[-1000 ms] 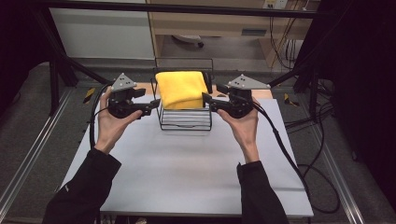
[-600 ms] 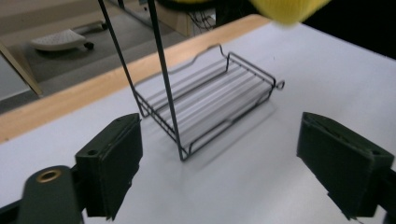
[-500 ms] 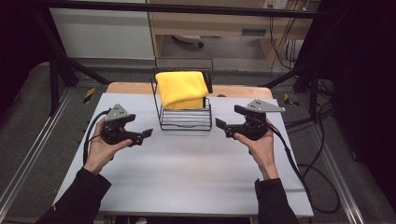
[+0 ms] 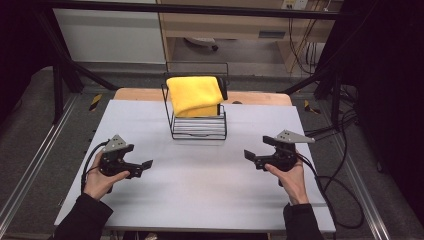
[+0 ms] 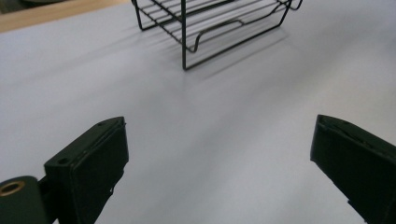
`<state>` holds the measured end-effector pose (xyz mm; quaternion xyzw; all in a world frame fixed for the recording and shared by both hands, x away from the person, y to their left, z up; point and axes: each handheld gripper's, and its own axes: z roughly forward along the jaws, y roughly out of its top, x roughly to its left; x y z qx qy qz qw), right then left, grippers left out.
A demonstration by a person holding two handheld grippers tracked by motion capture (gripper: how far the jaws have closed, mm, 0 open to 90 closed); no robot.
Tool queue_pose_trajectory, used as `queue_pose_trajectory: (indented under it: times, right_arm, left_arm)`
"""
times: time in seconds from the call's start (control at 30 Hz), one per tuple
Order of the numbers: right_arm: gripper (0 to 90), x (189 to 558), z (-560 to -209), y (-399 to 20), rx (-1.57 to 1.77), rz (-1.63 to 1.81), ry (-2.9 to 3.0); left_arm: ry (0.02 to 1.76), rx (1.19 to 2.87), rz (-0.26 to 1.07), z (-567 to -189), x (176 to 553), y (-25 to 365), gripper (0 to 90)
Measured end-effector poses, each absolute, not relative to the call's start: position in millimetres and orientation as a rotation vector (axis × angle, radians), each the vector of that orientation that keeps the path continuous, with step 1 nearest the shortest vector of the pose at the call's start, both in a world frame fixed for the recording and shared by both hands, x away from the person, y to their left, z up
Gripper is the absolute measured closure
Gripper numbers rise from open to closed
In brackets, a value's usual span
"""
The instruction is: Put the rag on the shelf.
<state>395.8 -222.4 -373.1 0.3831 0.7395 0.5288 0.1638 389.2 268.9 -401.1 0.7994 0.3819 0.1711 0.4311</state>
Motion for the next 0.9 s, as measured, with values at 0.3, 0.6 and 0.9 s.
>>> queue_pose_trajectory:
  times: [0.3,0.6,0.9]
  right_arm:
    - [2.2,382.5,-406.9,-241.0,1.158,1.484,2.157]
    - [1.6,369.1,-438.4,-260.6,1.190,1.418,2.214]
    - [1.8,361.1,-445.1,-264.2,1.188,1.415,2.236]
  left_arm:
    - [0.960,2.002,0.420,-420.2,378.5,285.6,3.3]
    - [0.981,1.993,0.416,-431.5,371.5,297.9,3.3]
    - [0.982,2.007,0.412,-439.5,367.5,301.4,3.2]
